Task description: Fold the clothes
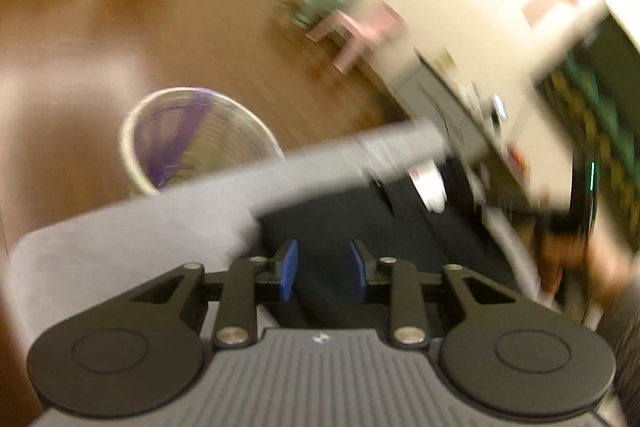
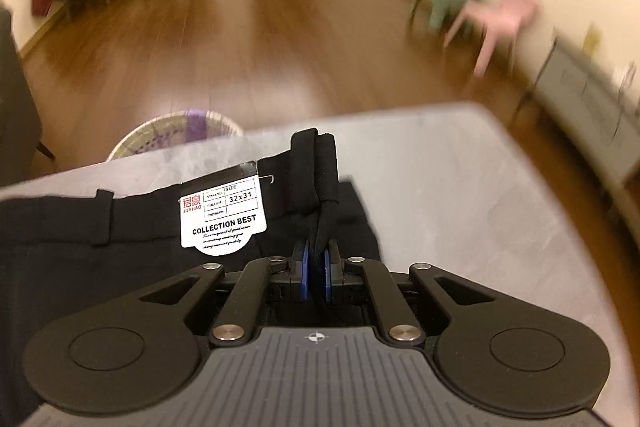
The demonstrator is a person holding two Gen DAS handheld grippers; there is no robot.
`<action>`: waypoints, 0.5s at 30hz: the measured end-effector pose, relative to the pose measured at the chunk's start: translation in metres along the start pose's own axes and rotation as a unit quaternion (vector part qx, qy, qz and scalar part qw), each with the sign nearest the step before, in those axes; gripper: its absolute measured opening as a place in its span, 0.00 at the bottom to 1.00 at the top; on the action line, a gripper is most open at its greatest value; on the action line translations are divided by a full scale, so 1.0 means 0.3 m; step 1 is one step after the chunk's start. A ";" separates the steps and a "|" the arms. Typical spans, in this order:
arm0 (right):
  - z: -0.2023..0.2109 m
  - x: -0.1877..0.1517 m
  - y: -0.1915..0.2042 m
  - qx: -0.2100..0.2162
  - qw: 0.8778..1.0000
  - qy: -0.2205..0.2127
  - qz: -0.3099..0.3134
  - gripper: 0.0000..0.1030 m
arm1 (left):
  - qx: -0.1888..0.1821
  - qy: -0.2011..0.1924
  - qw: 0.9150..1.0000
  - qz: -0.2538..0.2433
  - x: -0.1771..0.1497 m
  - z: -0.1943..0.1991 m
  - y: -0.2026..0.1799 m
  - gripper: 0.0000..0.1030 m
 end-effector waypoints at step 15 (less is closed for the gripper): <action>0.276 -0.071 0.488 0.094 0.995 -0.020 0.018 0.63 | -0.052 -0.016 0.988 0.145 0.053 0.072 0.177 0.31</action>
Point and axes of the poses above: each gripper's, at about its wrist camera, not at the fingertips, and z roughly against the way its jaws point, y to its left, x to its top, the point moved 8 cm from there along -z, roughly the way its jaws point, and after that the axes turned 14 degrees about y, right-handed, at the moved point
